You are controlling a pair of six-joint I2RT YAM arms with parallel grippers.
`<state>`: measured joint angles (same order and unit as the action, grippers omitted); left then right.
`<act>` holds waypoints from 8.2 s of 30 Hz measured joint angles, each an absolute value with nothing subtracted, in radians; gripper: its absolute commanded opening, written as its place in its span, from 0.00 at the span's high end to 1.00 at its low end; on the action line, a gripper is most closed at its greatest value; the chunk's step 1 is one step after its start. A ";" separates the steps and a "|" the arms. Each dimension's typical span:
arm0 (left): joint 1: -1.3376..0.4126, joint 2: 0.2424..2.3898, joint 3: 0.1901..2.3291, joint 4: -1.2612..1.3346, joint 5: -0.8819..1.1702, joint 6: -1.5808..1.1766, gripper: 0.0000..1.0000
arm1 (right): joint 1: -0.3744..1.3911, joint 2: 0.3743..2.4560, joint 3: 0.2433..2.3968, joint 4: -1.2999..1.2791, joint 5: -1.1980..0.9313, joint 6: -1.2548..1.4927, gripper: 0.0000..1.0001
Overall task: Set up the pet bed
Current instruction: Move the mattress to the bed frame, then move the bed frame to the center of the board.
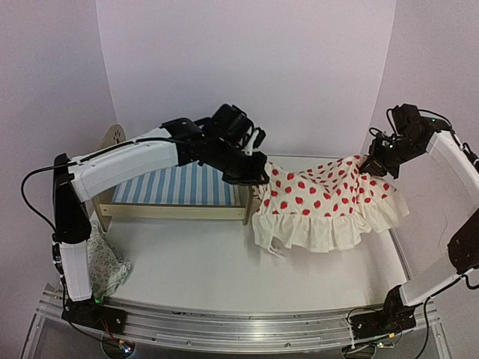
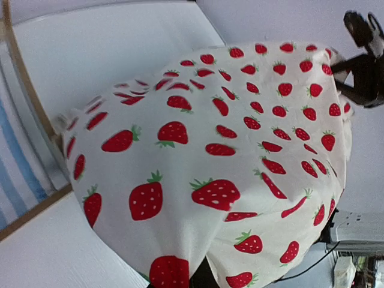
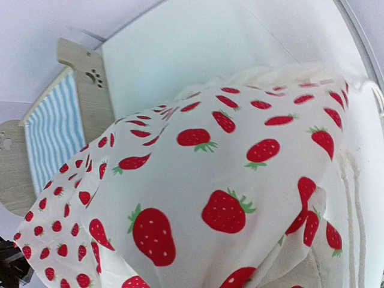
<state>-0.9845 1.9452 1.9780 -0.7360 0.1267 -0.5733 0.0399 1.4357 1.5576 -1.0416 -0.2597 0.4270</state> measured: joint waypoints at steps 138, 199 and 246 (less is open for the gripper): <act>-0.265 1.439 1.680 -1.318 -0.082 -0.578 0.99 | 0.796 2.360 2.255 -0.419 -0.047 0.527 0.08; -0.265 1.393 1.474 -1.194 -0.188 -0.518 1.00 | 0.711 2.023 1.992 -0.768 0.021 0.451 0.13; -0.268 1.235 1.298 -0.992 0.139 -0.416 0.99 | 0.802 2.036 1.871 -0.977 0.198 0.527 1.00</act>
<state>-0.2675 1.2351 1.2981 -0.9919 0.1391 -0.4158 0.8023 2.0362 1.8710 -0.9771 0.1975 0.5265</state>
